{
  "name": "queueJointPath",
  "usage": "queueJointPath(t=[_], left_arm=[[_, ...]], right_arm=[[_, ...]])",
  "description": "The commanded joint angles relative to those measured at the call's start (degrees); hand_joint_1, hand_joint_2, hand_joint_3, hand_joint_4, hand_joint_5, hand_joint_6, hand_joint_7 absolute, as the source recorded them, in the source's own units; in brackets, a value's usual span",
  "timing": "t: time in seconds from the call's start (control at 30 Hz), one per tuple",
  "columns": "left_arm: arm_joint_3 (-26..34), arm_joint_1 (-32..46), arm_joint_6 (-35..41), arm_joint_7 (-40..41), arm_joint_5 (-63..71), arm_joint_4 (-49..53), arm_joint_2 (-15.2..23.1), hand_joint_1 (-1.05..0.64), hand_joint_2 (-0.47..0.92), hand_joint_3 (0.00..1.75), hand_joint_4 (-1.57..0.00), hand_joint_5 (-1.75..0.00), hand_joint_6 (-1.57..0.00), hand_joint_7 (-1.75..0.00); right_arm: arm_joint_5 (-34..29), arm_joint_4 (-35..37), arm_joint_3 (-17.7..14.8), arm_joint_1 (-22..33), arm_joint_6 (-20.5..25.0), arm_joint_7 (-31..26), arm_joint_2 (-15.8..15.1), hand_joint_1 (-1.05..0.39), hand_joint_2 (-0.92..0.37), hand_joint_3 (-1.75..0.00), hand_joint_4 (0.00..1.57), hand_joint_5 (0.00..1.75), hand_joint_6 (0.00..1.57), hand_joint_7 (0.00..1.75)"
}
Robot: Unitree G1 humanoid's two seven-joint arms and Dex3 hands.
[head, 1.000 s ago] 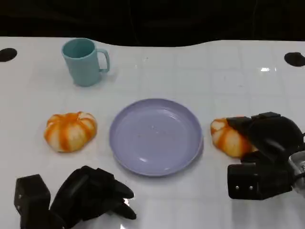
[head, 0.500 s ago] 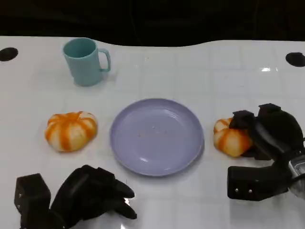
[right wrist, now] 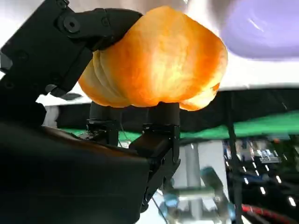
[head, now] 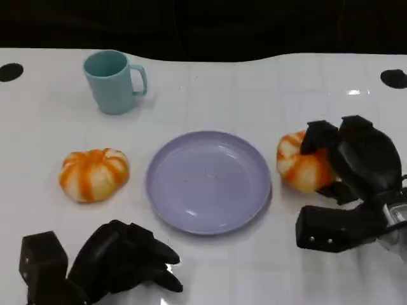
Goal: Grasp the bread from the table and place it into the plate.
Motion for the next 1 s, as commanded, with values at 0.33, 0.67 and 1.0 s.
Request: queueJointPath(t=[0.33,0.67,1.0], left_arm=[[-0.3,0.4,-1.1,0.8,0.2,0.4,0.7,-1.05,0.78,0.0,-1.56,-0.23,-1.57,0.0],[-0.3,0.3,-0.6,0.4,-0.3,0.6,0.6,-1.05,0.77,0.0,-1.56,-0.22,-1.56,0.0],[-0.3,0.2,-1.8,0.4,-0.1,1.0,0.7,-1.05,0.78,0.01,-1.56,-0.2,-1.54,0.0]], right_arm=[[2.4,-13.7,-1.3,0.9,-1.9,6.0,0.4,-0.2,-0.35,-1.33,0.98,1.75,0.73,1.75],[3.4,-15.1,-0.7,-1.1,-4.1,12.5,4.7,-0.2,-0.27,-1.41,0.98,1.75,0.76,1.7],[3.5,-6.3,0.5,-4.8,-7.9,14.4,9.7,-0.17,-0.27,-1.38,0.97,1.75,0.75,1.7]])
